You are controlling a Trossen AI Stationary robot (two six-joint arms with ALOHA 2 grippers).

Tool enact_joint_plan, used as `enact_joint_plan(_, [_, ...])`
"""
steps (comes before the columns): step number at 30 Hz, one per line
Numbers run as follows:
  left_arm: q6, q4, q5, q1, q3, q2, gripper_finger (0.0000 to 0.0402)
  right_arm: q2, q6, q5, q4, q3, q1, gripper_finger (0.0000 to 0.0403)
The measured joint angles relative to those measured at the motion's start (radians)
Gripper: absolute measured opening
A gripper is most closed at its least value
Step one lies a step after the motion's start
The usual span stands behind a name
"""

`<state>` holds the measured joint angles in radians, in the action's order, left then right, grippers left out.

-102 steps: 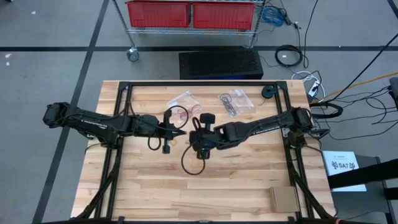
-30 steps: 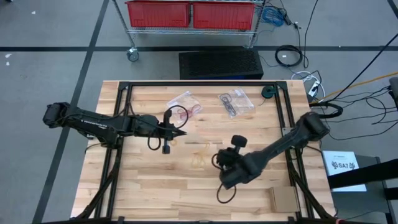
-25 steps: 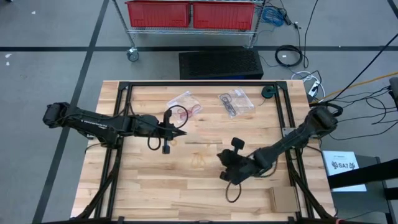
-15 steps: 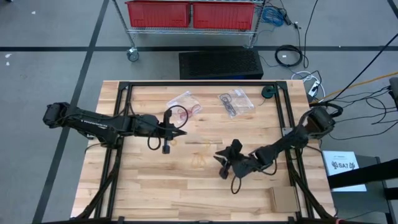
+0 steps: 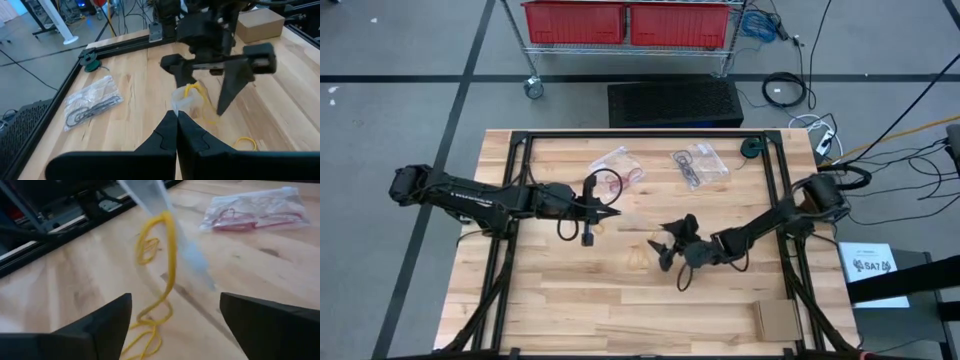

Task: Sort rubber bands
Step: Put the top yellow rubber band into the zip bag

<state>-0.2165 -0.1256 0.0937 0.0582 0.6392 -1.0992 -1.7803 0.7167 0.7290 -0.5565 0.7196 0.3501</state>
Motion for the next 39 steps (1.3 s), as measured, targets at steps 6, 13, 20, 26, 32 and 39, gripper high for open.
enact_joint_plan(6, [0.000, -0.002, 0.000, 0.000, 0.000, 0.000, 0.0001, -0.045, -0.043, -0.030, 0.025, 0.076, -0.018, 0.0226])
enact_joint_plan(13, [0.019, 0.006, 0.000, 0.000, 0.000, 0.000, 0.0001, -0.062, -0.089, -0.022, 0.245, 0.214, 0.023, 0.0025])
enact_joint_plan(20, [0.026, 0.005, -0.012, 0.000, 0.000, 0.000, 0.0001, -0.062, -0.112, -0.047, 0.473, 0.367, 0.053, 0.0005])
enact_joint_plan(26, [0.026, 0.005, -0.019, 0.000, 0.000, 0.000, 0.0001, -0.062, -0.110, -0.129, 0.615, 0.452, 0.050, 0.0005])
enact_joint_plan(32, [0.026, 0.004, -0.019, 0.000, 0.000, 0.000, 0.0001, -0.062, -0.096, -0.107, 0.698, 0.453, 0.027, 0.0022])
enact_joint_plan(39, [0.026, 0.005, -0.019, 0.000, 0.000, 0.000, 0.0001, -0.059, -0.096, -0.154, 0.749, 0.453, 0.002, 0.0108])
